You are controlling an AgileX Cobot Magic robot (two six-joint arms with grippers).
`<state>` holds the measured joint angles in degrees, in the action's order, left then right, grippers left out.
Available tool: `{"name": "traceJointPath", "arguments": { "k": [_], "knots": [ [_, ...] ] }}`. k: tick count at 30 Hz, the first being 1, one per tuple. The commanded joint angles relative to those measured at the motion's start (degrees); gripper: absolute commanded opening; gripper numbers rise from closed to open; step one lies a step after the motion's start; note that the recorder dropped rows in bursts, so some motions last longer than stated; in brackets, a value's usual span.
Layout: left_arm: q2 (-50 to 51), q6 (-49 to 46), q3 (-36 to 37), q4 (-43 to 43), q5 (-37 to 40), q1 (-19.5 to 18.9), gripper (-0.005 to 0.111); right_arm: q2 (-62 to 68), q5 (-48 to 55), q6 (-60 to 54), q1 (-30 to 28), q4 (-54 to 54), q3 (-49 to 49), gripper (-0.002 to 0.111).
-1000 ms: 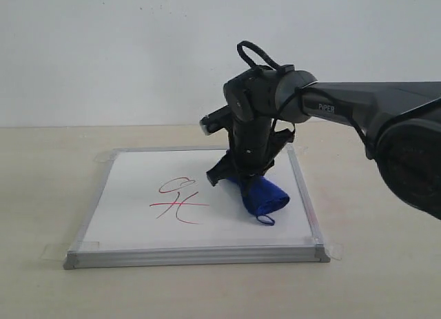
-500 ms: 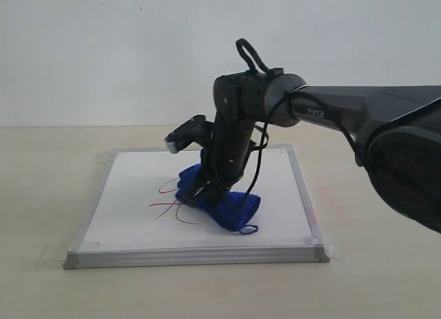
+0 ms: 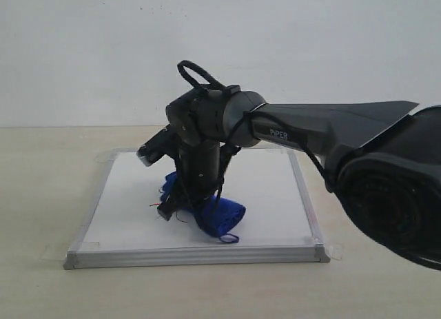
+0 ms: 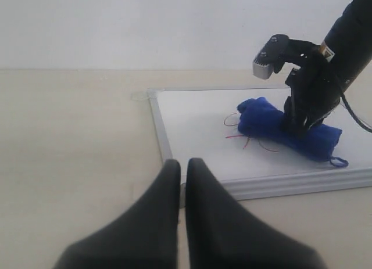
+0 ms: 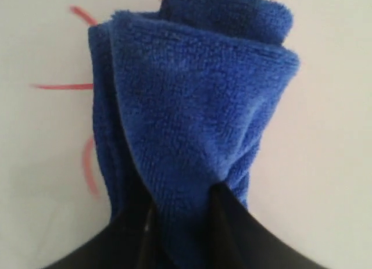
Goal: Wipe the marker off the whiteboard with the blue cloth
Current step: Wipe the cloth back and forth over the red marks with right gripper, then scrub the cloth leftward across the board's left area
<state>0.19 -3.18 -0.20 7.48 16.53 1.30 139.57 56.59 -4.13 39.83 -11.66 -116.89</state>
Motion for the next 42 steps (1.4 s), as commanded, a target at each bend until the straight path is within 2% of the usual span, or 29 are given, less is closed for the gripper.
{"name": "traceJointPath", "arguments": {
  "k": [1, 3, 5, 9, 12, 15, 17, 19, 24, 30, 33, 39, 42],
  "knots": [
    [-0.2, -0.3, 0.2, 0.0, -0.2, -0.1, 0.004, 1.5, 3.6, 8.6, -5.0, -11.0, 0.8, 0.0],
    [-0.2, -0.3, 0.2, 0.0, -0.2, -0.1, 0.004, 1.5, 3.8, 10.4, -6.0, -10.1, 0.8, 0.0],
    [-0.2, -0.3, 0.2, 0.0, -0.2, -0.1, 0.004, 1.5, 4.0, 5.6, -5.9, -4.0, 0.8, 0.0],
    [-0.2, -0.3, 0.2, 0.0, -0.2, -0.1, 0.004, 1.5, 2.4, -12.9, -3.4, 21.1, 0.8, 0.0],
    [-0.2, -0.3, 0.2, 0.0, -0.2, -0.1, 0.004, 1.5, 2.3, -25.4, 0.0, 30.5, 0.8, 0.0],
    [-0.2, -0.3, 0.2, 0.0, -0.2, -0.1, 0.004, 1.5, -1.5, -25.9, 1.2, 29.2, 0.8, 0.0],
    [-0.2, -0.3, 0.2, 0.0, -0.2, -0.1, 0.004, 1.5, -7.2, -12.5, 0.3, 20.3, 0.8, 0.0],
    [-0.2, -0.3, 0.2, 0.0, -0.2, -0.1, 0.004, 1.5, -8.7, -0.9, -0.1, 11.0, 0.8, 0.0],
    [-0.2, -0.3, 0.2, 0.0, -0.2, -0.1, 0.004, 1.5, -6.2, 14.1, -0.6, -5.5, 0.8, 0.0],
    [-0.2, -0.3, 0.2, 0.0, -0.2, -0.1, 0.004, 1.5, -4.9, 20.5, -0.6, -7.3, 0.8, 0.0],
    [-0.2, -0.3, 0.2, 0.0, -0.2, -0.1, 0.004, 1.5, -8.0, 15.4, -0.2, -1.6, 0.8, 0.0],
    [-0.2, -0.3, 0.2, 0.0, -0.2, -0.1, 0.004, 1.5, -15.3, -10.2, 1.3, 22.2, 0.8, 0.0],
    [-0.2, -0.3, 0.2, 0.0, -0.2, -0.1, 0.004, 1.5, -16.4, -12.9, 1.4, 26.0, 0.8, 0.0]
  ]
}}
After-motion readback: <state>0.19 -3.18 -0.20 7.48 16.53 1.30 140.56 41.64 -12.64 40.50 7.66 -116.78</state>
